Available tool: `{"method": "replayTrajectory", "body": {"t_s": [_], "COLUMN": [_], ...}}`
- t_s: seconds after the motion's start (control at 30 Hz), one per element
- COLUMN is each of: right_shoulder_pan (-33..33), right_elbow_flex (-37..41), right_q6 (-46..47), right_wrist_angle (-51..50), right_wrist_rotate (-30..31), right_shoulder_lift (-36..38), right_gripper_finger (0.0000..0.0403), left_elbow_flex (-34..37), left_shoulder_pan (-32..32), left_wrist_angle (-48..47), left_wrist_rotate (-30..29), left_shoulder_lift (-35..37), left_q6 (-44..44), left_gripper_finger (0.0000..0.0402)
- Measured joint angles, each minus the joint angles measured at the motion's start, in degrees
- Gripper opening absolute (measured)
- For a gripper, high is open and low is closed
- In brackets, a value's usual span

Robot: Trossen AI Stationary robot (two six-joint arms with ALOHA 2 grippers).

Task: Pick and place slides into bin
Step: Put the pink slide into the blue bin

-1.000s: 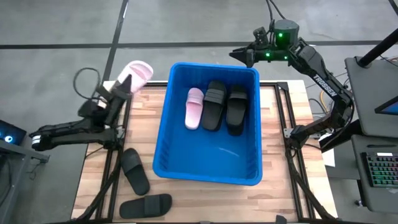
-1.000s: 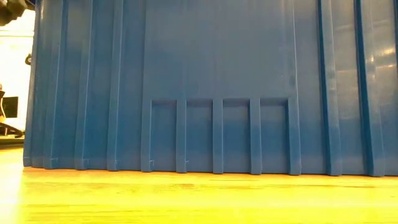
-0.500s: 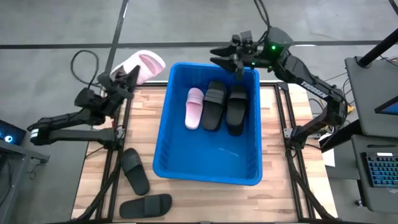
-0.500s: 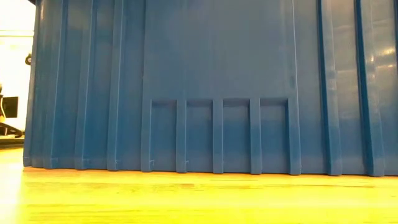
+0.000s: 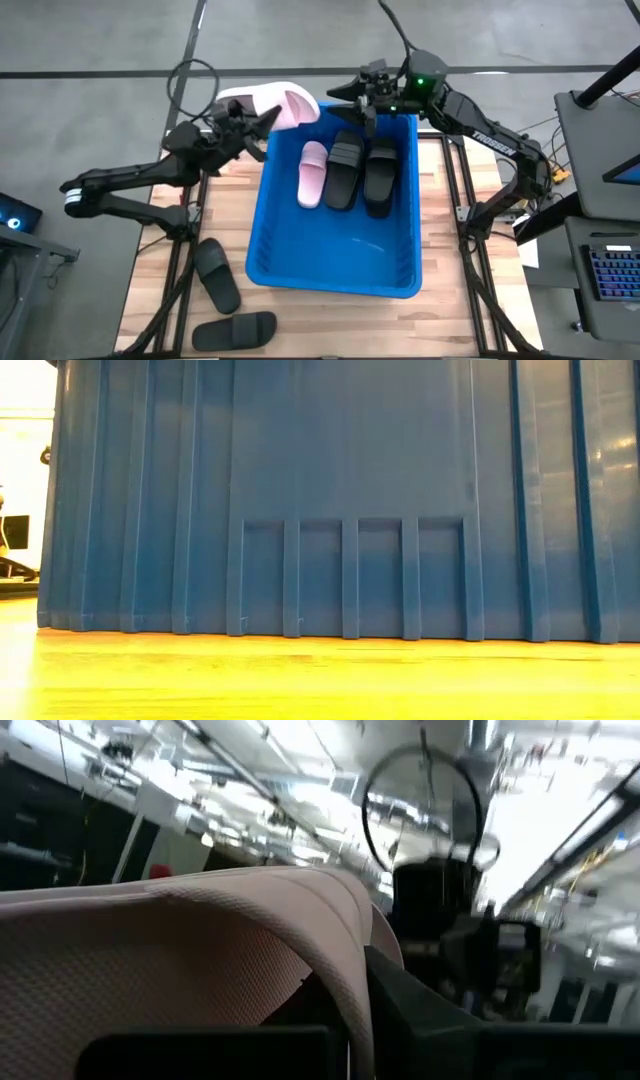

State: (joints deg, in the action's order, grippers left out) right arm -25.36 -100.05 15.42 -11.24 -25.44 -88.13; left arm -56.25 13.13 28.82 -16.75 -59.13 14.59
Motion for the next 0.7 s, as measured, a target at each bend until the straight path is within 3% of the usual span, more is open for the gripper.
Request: {"method": "replayTrajectory", "body": {"t_s": [0.3, 0.7], "right_shoulder_pan": [1.30, 1.46], "right_elbow_flex": [-0.02, -0.02], "right_q6": [-2.24, -3.73], "right_wrist_angle": [-1.00, -1.33], "right_wrist_rotate": [-0.03, 0.01], "right_shoulder_lift": [-0.59, -3.56], "right_gripper_finger": [0.0326, 0.0326], "left_elbow_flex": [-1.25, -3.03], "left_shoulder_pan": [0.00, -0.02], "left_wrist_angle": [0.22, 0.11], "left_wrist_rotate": [0.41, 1.03], "left_shoulder_lift": [-1.59, -3.87], "left_q6": [-0.55, -0.31], "left_gripper_finger": [0.0000, 0.0000]}}
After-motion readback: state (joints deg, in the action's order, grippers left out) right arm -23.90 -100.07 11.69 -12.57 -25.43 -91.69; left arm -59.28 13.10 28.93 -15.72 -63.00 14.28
